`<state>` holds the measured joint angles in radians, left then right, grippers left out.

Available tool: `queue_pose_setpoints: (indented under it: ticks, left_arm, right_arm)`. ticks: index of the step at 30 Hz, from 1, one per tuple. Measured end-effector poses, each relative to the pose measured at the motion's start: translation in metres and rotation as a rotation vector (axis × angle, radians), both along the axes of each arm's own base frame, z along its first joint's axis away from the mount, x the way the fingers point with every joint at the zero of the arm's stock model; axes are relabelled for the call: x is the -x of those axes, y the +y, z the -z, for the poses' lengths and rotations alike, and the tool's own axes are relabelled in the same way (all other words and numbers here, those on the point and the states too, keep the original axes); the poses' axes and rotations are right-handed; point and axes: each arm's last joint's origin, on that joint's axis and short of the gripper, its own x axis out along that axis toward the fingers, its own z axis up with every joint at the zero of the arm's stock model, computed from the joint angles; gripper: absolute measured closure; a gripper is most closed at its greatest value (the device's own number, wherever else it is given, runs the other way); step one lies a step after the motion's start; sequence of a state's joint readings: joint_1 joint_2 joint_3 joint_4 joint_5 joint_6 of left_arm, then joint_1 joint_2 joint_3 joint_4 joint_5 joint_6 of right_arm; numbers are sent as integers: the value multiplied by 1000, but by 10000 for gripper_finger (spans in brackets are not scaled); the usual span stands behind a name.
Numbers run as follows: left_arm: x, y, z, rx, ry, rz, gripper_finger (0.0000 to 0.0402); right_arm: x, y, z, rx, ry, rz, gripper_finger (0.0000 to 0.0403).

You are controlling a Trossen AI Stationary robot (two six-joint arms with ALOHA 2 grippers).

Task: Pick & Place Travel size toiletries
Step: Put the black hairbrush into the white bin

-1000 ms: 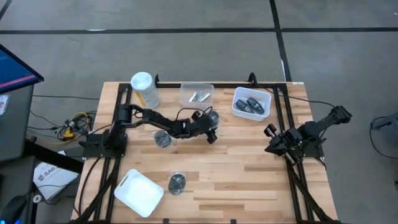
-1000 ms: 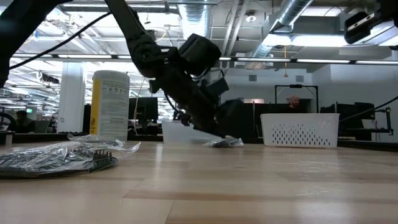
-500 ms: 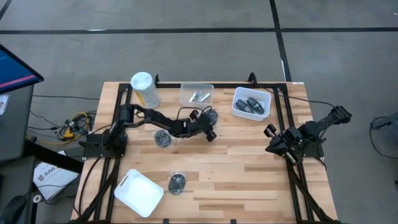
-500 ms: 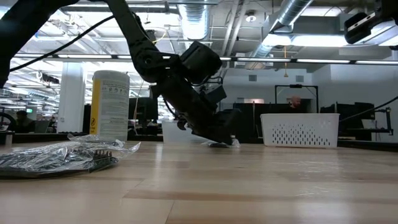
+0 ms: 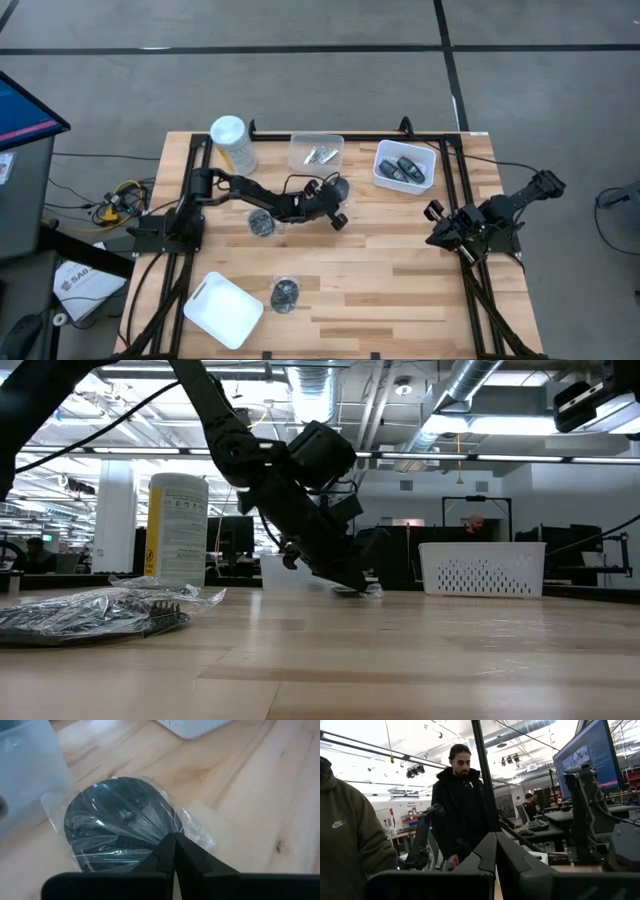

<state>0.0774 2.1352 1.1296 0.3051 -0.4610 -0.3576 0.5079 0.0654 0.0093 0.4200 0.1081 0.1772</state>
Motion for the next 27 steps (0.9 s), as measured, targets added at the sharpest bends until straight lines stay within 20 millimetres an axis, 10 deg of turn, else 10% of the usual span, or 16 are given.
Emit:
queue_pose_setpoints:
  ticks: [14, 27]
  left_arm:
    - [13, -23, -92, -22, -148, 59, 401]
    - [86, -90, -213, 5, -288, 252, 401]
  right_arm:
    - [0, 0, 0, -1, 2, 5, 403]
    - [-3, 1, 10, 82, 84, 15, 403]
